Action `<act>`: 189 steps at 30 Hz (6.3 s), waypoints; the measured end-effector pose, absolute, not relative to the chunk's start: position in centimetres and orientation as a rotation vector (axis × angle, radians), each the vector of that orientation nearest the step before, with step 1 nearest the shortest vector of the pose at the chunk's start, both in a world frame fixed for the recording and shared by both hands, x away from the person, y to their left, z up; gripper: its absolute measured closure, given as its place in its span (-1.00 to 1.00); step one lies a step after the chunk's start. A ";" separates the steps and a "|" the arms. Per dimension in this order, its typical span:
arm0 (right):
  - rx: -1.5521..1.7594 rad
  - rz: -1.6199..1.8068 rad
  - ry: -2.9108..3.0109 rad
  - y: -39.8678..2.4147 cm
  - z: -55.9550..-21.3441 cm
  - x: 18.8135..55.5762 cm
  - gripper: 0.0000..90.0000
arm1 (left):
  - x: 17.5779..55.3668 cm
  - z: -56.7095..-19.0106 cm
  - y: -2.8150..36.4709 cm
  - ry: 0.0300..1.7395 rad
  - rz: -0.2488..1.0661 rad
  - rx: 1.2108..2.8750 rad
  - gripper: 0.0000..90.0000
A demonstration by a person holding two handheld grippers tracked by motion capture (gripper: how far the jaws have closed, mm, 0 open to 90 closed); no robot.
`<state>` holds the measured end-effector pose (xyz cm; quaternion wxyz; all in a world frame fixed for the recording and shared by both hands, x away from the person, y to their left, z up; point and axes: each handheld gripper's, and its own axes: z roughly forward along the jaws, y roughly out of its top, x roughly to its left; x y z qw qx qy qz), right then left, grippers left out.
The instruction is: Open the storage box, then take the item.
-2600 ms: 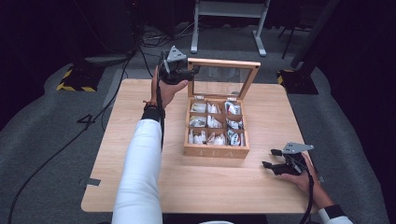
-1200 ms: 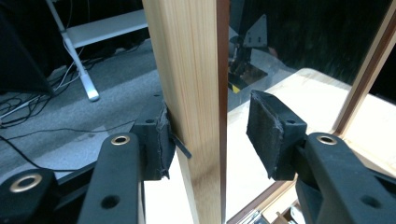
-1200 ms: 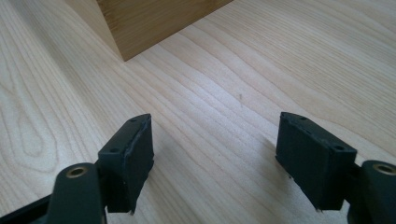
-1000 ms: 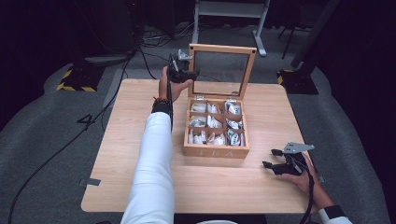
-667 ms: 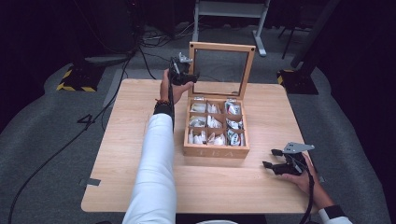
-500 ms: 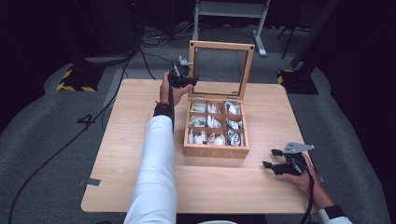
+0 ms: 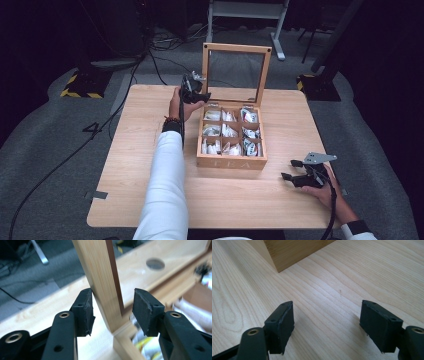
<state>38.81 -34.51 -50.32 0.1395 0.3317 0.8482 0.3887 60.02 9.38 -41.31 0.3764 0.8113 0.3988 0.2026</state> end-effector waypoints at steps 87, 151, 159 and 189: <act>0.443 1.275 2.654 -18.0 -41.3 42.9 0.09 | 32.3 -50.3 21.8 0.949 0.400 2.227 -0.63; 0.464 1.250 2.580 -16.8 -40.4 43.9 1.00 | 32.5 -50.4 22.2 0.921 0.343 2.226 -0.65; 0.452 1.311 2.543 -17.6 -39.1 43.4 1.00 | 32.6 -50.4 22.2 0.914 0.343 2.230 -0.66; 0.398 1.422 2.450 -20.5 -36.0 40.6 1.00 | 32.7 -50.4 22.2 0.909 0.342 2.228 -0.66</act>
